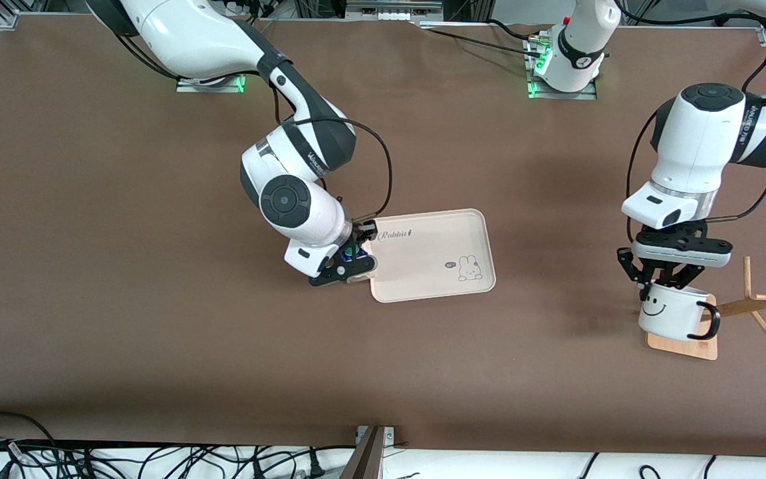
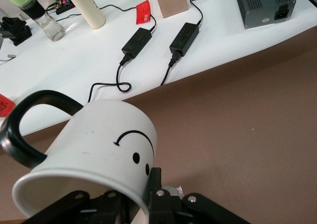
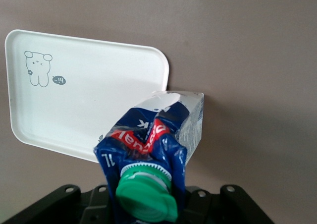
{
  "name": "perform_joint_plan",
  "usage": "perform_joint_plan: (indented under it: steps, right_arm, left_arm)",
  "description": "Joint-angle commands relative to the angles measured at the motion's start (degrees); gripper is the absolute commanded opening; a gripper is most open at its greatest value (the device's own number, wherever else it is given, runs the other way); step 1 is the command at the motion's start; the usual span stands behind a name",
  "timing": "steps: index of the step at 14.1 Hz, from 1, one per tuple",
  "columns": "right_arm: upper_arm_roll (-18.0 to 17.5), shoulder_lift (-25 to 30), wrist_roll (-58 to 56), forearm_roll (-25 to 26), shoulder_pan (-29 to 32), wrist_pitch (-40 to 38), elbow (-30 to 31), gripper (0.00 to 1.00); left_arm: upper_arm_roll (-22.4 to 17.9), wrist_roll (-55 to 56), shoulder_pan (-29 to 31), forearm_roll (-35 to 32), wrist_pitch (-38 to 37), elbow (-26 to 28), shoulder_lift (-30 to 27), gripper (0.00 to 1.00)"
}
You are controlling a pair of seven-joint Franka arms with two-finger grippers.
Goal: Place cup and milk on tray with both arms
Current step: 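Lift the white mug off the stand with the left gripper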
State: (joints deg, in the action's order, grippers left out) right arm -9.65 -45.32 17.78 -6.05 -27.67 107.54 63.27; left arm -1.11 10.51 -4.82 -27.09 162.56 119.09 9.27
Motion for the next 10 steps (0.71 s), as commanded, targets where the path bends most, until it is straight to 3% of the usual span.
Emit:
perform_joint_plan:
  steps: [1, 6, 10]
  right_arm:
    - [-0.5, 1.6, 0.7, 0.4, 1.6, -2.9, -0.3, 0.18]
    - [-1.0, 1.7, 1.0, 0.4, 1.6, -3.2, -0.3, 0.18]
    - [-1.2, 1.9, 2.8, 0.3, 1.6, -3.1, -0.4, 0.18]
  left_arm:
    - [2.5, 2.7, -0.8, 0.0, -6.3, -2.0, -1.3, 0.00]
    - [10.2, 3.9, -1.2, 2.4, -25.9, -10.2, 0.6, 0.00]
    - [13.9, 3.5, -2.0, 4.5, -35.5, -13.6, 2.9, 0.00]
